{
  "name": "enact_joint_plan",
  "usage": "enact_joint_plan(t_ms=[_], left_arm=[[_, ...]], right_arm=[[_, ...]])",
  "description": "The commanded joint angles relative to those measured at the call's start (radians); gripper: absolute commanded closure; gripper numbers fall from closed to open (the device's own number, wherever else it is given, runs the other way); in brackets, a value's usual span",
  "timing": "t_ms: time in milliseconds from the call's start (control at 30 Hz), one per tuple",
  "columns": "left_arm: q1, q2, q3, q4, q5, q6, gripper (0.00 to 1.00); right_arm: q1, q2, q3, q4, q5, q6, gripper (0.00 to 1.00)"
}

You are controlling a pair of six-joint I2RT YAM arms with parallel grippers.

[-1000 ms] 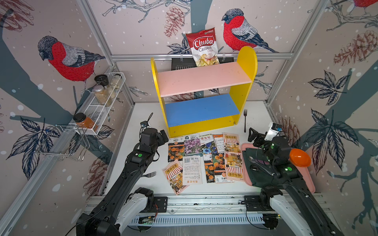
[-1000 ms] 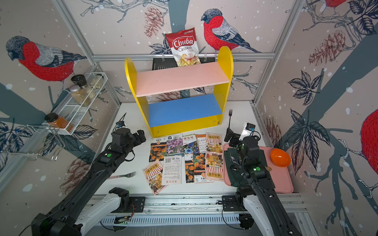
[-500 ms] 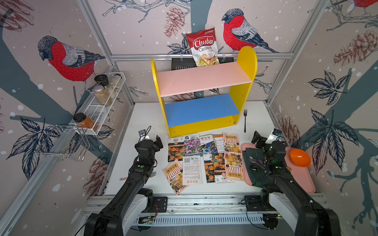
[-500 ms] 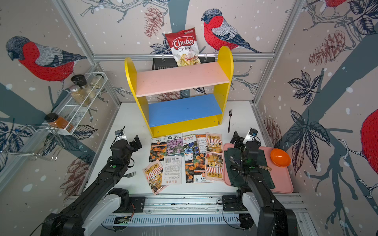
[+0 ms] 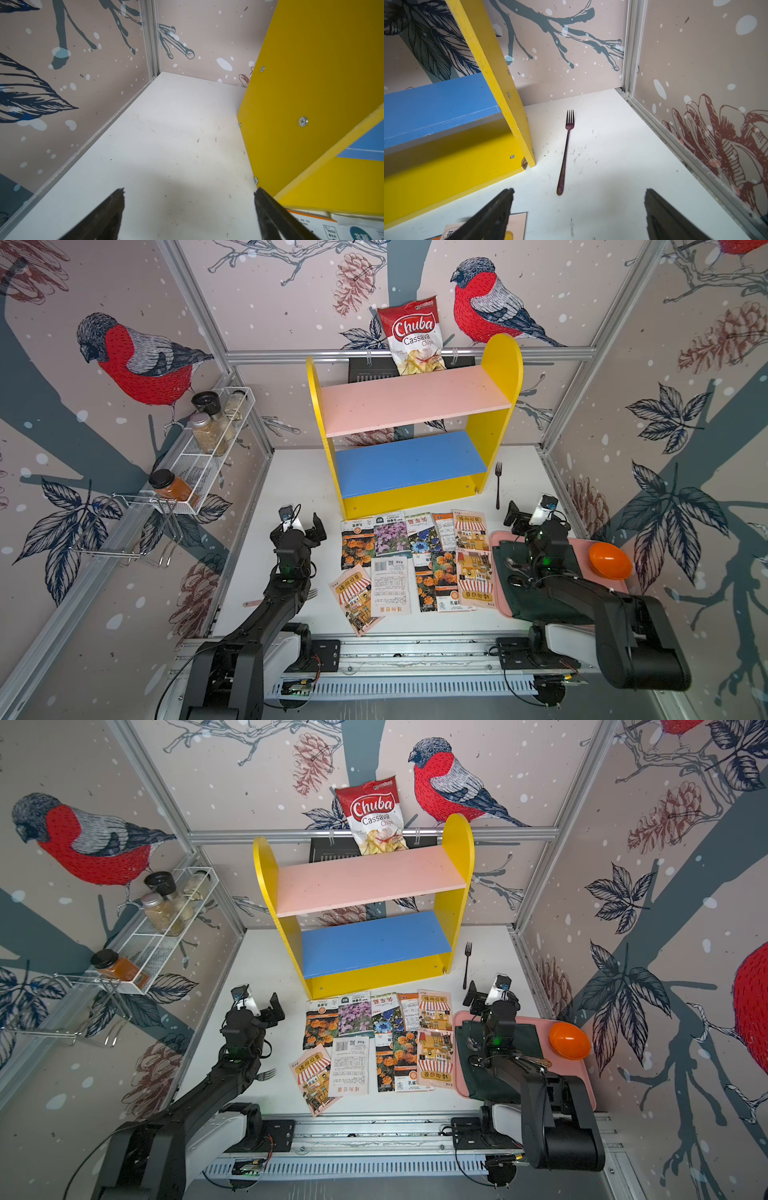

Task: Take the seed bag off the shelf
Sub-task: Reset both arms

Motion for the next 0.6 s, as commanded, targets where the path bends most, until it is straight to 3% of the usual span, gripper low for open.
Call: enact_joint_plan(t_ms=[0, 100, 267, 533, 567], left_arm=[[0.022, 0.043, -0.023, 0.203, 0.062, 0.036, 0.03], [0.039, 0.127, -0.044, 0.325, 0.111, 0.04, 0.03], [0.04, 0.269, -0.05, 0.519, 0.159, 0.086, 0.03], [0.046, 0.515, -0.03, 0.732, 0.191, 0.105, 0.03], [0.046, 0.507, -0.003, 0.68, 0.191, 0.102, 0.03]], right_arm=[[0.025, 0.066, -0.004, 0.151, 0.041, -0.057, 0.0], [0.047, 0.119, -0.024, 0.221, 0.065, -0.075, 0.0], [0.056, 0.261, -0.119, 0.533, 0.068, -0.092, 0.0], [0.003, 0.241, -0.027, 0.321, 0.026, -0.031, 0.0], [-0.001, 0.24, -0.024, 0.312, 0.017, -0.028, 0.0]])
